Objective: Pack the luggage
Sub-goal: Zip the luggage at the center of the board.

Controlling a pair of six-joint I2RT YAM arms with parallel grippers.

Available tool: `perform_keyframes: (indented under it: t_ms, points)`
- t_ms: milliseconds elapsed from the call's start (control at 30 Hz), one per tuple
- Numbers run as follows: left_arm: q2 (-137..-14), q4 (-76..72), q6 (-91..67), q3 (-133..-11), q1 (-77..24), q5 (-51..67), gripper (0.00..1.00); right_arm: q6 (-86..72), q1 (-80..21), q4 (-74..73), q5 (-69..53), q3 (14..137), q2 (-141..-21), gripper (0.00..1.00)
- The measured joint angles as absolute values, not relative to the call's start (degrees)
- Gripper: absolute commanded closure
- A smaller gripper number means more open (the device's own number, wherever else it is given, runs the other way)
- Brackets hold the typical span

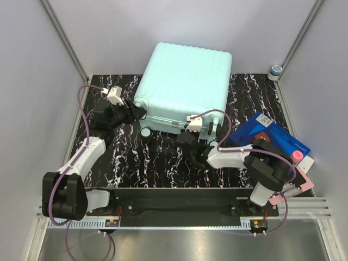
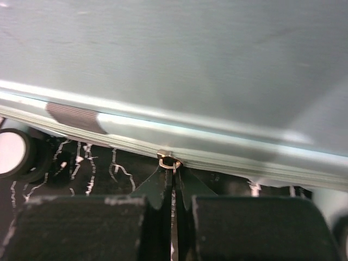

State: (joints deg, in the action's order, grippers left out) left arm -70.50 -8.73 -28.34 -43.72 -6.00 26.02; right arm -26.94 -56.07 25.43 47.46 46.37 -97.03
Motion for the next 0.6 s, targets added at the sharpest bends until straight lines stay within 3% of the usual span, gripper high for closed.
perform_keyframes:
  t_ms: [600]
  points:
    - [-69.23, -5.06, -29.91, -43.72, -6.31, 30.81, 1.00, -31.33, -56.01, 11.88, 51.33, 37.26, -83.09, 1.00]
